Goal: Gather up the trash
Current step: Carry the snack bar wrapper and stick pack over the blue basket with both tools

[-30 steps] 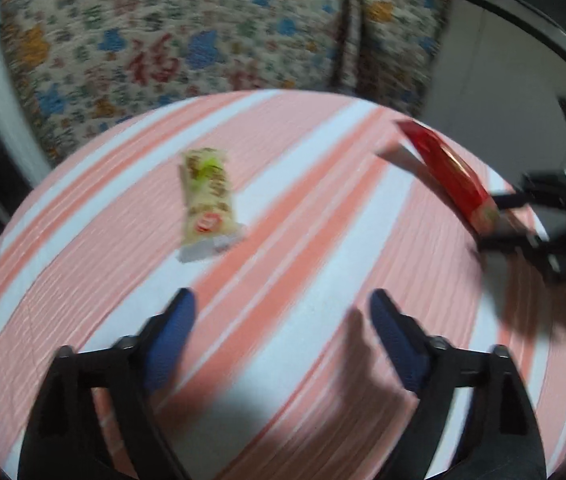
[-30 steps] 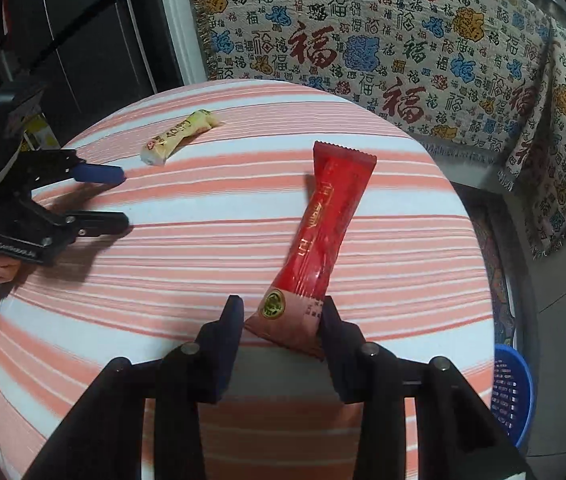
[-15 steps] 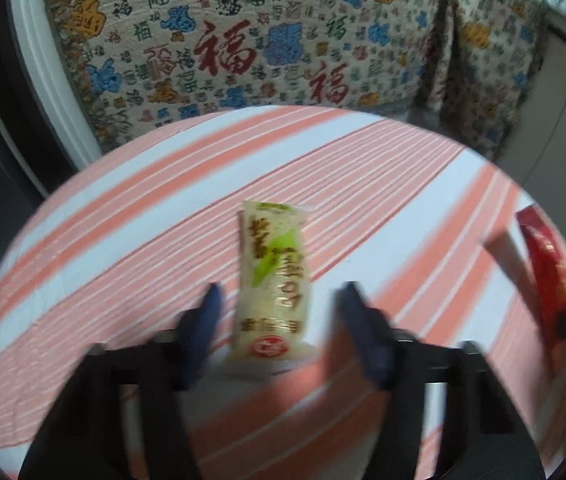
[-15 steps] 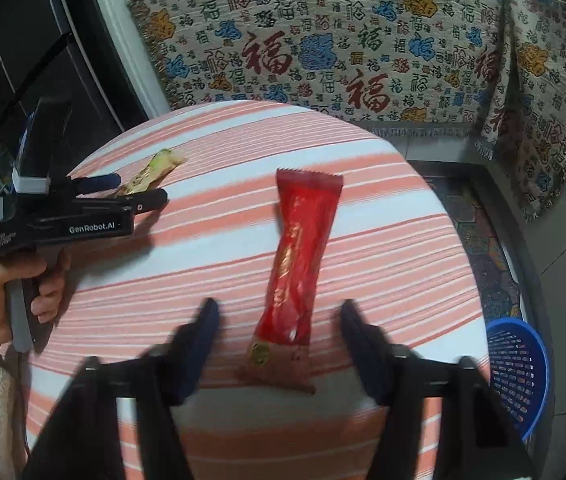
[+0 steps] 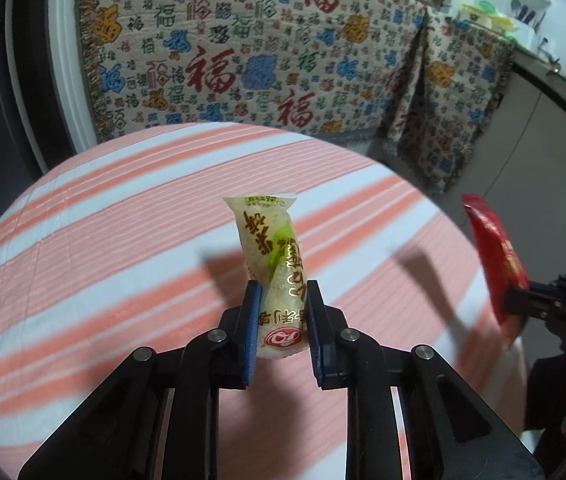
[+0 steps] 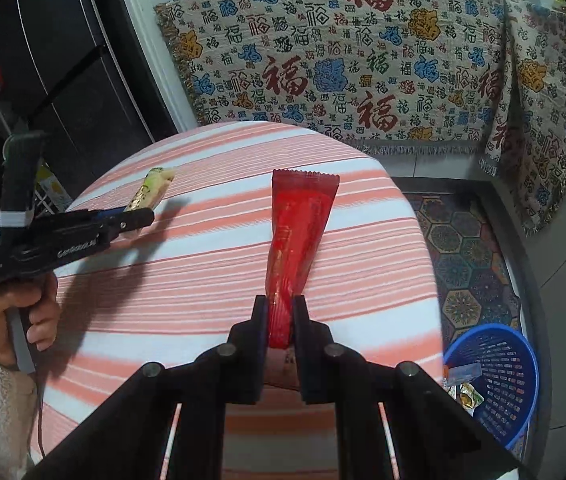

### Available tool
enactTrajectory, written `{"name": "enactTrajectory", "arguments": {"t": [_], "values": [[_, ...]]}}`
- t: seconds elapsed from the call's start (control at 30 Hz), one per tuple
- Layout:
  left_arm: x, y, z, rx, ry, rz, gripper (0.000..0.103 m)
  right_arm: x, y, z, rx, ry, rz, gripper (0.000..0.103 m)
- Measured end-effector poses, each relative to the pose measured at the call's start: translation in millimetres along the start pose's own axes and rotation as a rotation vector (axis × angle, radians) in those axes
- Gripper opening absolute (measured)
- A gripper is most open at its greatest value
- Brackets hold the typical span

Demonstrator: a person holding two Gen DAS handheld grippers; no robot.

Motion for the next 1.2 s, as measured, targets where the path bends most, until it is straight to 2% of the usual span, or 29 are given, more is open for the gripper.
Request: {"name": "enactTrajectory", "arguments": {"t": [0.2,0.5,0.77,1.2], "values": [[46.2,-20.7,9.3,0.001,-0.036,-0.006,0.02,20.6,-15.3,21.7,0.011,-0.001,-0.007,0.012],[90.4,-40.4,22.5,0.019,-0.007,-0.02,0.02,44.0,-38.8,39.0,0.015,0.016,-0.017,0.012],[136.7,-40.4,40.9,0.045,-0.001,-0.082,0.02,58.5,-51.3,60.9,0.049,0.017,-0.032,0.012],[191.7,-33.3,46.7,0.062,-0.049,-0.142,0.02,87.6,-63.8,85.8,0.073,-0.014,-0.049,0.012]]}}
Point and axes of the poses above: each gripper's, at about its wrist camera, not at the fingertips, and z roughly against the way its jaws point, x to its right, y to its top, the point moved 5 cm from there along -z, roughly the way its jaws point, and after that the axes turned 9 degrees about -x, right-handed, at the moved point
